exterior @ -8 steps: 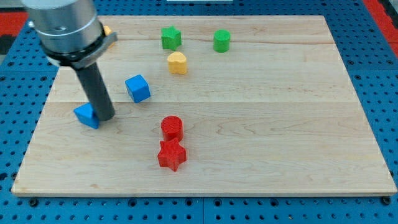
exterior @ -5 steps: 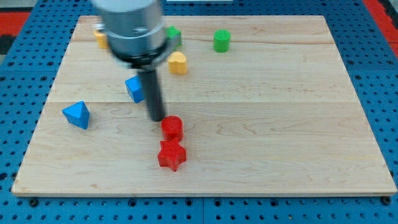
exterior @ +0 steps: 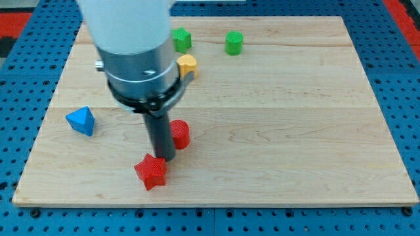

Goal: Push the red circle parallel to the blue triangle

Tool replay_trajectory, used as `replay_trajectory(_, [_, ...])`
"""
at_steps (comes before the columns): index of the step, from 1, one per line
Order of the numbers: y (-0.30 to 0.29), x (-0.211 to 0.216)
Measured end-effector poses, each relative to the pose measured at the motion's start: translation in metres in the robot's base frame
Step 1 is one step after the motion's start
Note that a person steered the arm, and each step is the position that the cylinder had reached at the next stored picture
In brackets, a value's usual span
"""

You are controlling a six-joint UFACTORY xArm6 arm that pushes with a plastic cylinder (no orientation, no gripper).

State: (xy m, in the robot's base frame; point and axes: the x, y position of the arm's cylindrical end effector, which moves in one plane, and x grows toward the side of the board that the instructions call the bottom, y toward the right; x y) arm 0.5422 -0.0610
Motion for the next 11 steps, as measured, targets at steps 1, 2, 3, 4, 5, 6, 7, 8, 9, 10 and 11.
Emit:
replay_trajectory(1, [0.019, -0.004])
replay_trajectory(2, [0.017, -0.032])
replay_trajectory(3, [0.020, -0.020])
replay_trajectory(4, [0.008, -0.050])
replay_trajectory(5, [-0.013, -0.055])
replay_trajectory(6, [-0.036, -0.029])
replay_trajectory(7, [-0.099, -0.031])
replay_trajectory(8, [-0.089, -0.058])
replay_trajectory(9, [-0.085, -0.082])
replay_trajectory(10, [-0.060, -0.082])
replay_trajectory(11, [-0.036, -0.072])
